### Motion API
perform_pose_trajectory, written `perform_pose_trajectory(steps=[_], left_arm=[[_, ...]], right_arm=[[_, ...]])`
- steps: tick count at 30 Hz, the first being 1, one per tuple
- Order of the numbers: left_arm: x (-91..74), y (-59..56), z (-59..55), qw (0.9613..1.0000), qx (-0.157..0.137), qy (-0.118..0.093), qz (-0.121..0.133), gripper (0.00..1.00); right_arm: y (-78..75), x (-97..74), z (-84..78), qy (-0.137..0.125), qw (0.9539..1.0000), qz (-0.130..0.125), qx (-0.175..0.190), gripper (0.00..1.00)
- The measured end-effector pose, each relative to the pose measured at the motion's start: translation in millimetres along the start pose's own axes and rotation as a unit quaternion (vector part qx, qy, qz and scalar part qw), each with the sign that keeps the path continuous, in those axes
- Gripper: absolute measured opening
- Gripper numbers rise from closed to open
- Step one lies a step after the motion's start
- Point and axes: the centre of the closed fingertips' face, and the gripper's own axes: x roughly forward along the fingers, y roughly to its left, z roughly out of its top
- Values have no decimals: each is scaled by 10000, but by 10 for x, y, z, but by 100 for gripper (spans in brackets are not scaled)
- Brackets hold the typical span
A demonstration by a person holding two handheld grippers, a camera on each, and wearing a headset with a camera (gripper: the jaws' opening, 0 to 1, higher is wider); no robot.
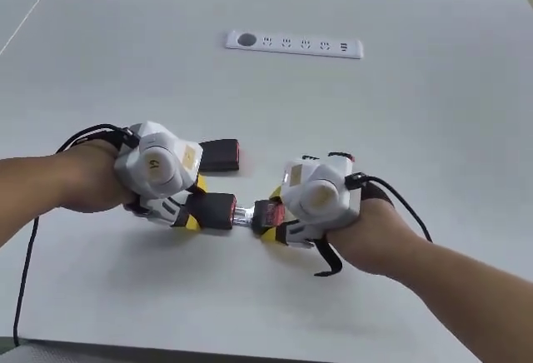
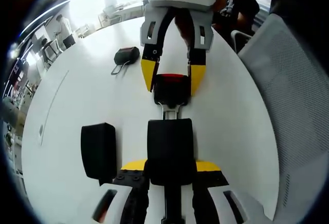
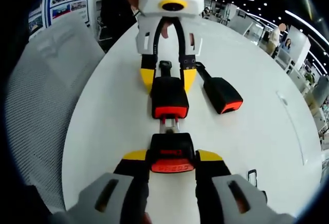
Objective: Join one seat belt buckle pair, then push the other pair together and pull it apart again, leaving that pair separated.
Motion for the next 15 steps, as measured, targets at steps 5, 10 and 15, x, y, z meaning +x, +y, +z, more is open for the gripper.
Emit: perform_pose_trajectory(steps=[5,10,15], left_arm=[[3,8,0,10000,27,18,-8,33],[2,8,0,10000,11,-12,14,32],[-3,-3,9,10000,62,-40,-20,32]], right_arm=[[-8,21,6,-107,9998,107,154,34],[-3,39,14,-208,9992,251,250,33],[-6,75,59,-162,9991,341,173,32]])
